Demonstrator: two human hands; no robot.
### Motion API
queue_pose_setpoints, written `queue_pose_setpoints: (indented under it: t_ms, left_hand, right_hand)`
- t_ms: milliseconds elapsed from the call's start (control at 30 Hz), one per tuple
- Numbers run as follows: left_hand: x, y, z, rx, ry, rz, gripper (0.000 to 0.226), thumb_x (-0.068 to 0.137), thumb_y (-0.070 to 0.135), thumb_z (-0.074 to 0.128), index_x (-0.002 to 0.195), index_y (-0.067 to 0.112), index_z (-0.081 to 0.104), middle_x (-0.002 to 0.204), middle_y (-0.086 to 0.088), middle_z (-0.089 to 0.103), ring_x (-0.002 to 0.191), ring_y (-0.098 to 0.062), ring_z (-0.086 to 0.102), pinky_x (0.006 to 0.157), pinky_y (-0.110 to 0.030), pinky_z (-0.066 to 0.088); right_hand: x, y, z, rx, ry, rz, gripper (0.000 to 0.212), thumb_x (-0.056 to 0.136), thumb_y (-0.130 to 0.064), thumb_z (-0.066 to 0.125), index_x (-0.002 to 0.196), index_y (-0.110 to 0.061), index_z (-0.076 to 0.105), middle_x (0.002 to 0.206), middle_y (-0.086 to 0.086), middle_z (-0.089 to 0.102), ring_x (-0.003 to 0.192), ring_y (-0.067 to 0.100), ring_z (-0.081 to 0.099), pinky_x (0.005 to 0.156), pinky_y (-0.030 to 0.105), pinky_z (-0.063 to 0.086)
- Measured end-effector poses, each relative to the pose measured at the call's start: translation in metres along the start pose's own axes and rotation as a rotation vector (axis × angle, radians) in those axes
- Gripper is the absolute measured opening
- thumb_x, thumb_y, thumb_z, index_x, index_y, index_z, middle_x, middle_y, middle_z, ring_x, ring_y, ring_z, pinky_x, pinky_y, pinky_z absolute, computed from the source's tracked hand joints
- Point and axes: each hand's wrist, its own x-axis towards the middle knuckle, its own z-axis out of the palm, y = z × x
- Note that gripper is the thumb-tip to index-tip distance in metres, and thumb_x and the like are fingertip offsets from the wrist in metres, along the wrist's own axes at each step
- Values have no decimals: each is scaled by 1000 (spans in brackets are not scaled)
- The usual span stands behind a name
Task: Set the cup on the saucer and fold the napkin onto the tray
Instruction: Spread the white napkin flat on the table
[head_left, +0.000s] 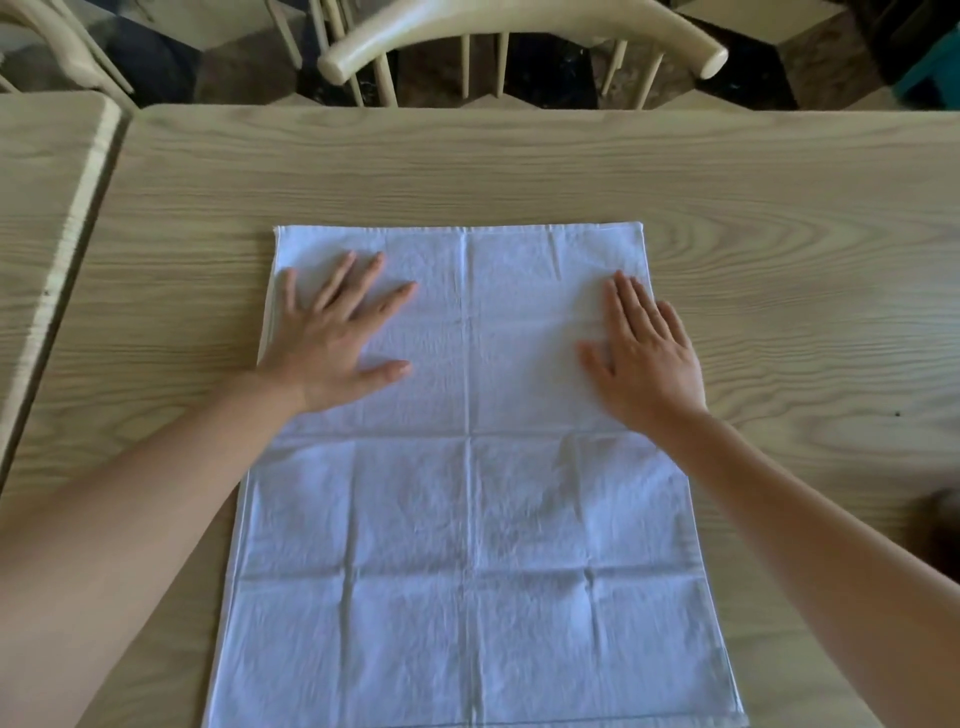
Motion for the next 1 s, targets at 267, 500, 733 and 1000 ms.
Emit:
queue_pose_setpoints:
  t_ms: [267, 500, 733, 1000]
  left_hand:
    - [43, 35, 3, -136, 137, -138, 62, 88, 62, 19, 145, 40, 3, 159, 4, -1, 144, -14, -3, 108, -63, -5]
    - [30, -32, 5, -143, 127, -292, 69, 83, 58, 24, 146, 31, 13, 158, -6, 5, 145, -21, 5, 115, -46, 7]
    - [17, -44, -2, -47, 34, -357, 69, 92, 58, 17, 147, 21, -2, 158, -2, -6, 144, -13, -5, 116, -47, -6]
    - [-113, 52, -25, -392, 199, -57, 69, 91, 52, 23, 147, 16, 5, 156, -6, 6, 144, -19, 6, 114, -46, 11]
  right_hand:
    - [66, -79, 2, 17, 32, -248, 58, 95, -47, 26, 147, -25, 12, 159, 4, 5, 145, 19, 0, 115, 48, -2]
    - [80, 6, 3, -14, 63, -69, 68, 93, -48, 25, 147, -11, 9, 158, 5, 8, 145, 14, 3, 117, 37, 2]
    - [74, 11, -6, -105, 2, 4, 69, 93, -51, 18, 148, -12, 1, 159, 3, -1, 145, 14, -5, 117, 43, -5]
    - [-77, -13, -26, 59, 112, -296, 66, 93, -51, 23, 148, -16, 8, 157, 7, 6, 145, 21, 2, 116, 50, 4]
